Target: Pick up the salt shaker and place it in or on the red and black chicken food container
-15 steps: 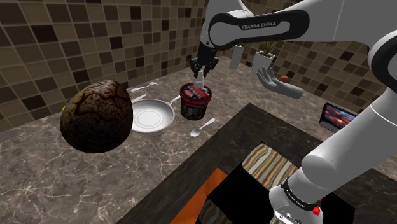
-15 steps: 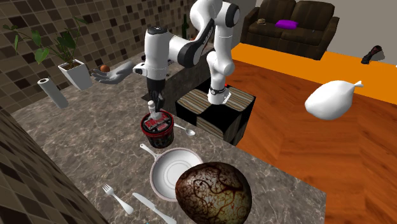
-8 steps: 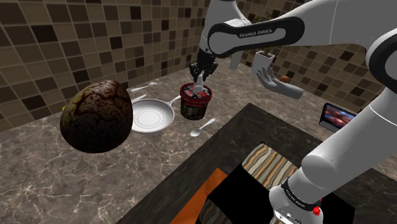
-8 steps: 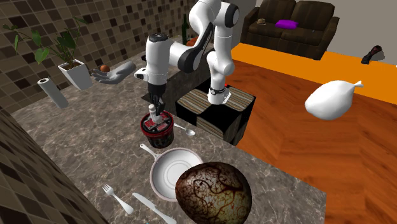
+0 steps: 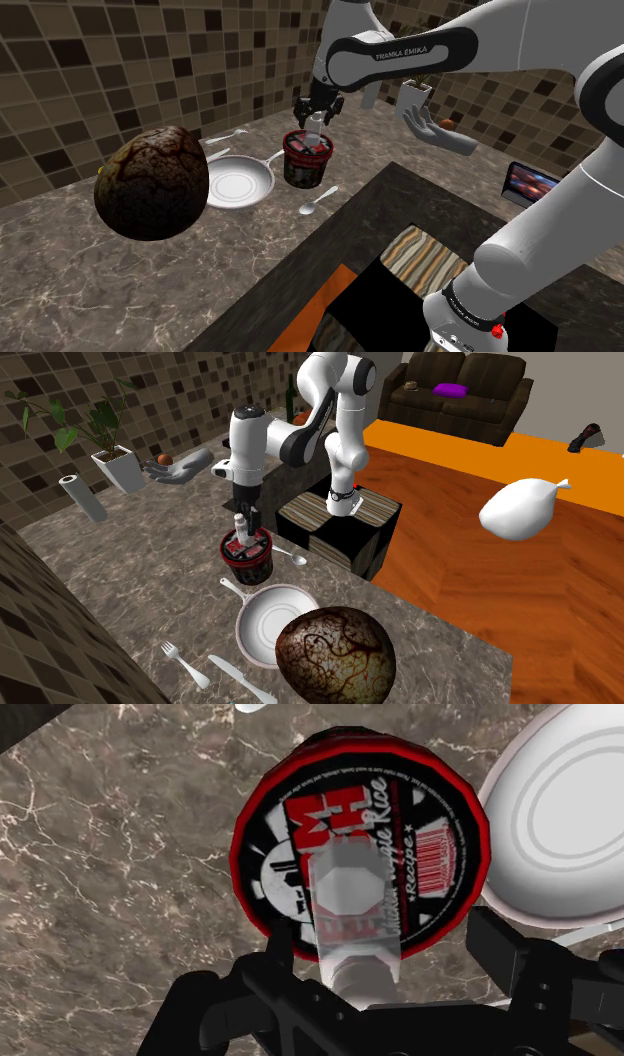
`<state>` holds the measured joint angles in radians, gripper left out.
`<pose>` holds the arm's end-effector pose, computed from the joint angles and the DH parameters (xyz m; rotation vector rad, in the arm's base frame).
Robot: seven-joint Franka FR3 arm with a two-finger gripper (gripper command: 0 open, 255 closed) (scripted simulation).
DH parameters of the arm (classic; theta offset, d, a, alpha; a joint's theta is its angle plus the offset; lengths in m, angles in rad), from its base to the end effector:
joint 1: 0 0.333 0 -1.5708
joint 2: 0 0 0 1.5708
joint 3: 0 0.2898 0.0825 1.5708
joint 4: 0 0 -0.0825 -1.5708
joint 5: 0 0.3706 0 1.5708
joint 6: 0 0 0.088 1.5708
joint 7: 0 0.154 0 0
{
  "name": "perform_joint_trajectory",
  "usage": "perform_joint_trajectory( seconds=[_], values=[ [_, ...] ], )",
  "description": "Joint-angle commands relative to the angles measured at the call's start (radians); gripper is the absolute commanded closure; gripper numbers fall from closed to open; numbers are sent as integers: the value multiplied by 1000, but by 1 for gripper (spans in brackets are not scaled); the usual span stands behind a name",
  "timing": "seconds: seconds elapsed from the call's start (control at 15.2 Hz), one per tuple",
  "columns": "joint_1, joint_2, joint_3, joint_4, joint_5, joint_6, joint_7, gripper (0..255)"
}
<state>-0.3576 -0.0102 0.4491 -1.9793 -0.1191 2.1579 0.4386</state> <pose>0.5672 0.0429 0.4212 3.0360 -0.4433 0.3227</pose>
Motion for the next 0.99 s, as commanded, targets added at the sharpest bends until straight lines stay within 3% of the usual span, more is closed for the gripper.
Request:
perform_joint_trajectory(
  seconds=[0.0, 0.13, 0.4, 0.92],
  values=[
    [0, 0, 0, 0, 0, 0, 0, 0],
    [0, 1, 0, -1, 0, 1, 0, 0],
    [2, -53, 0, 67, 33, -114, -22, 0],
    [2, -53, 0, 67, 33, -114, -22, 0]
  ],
)
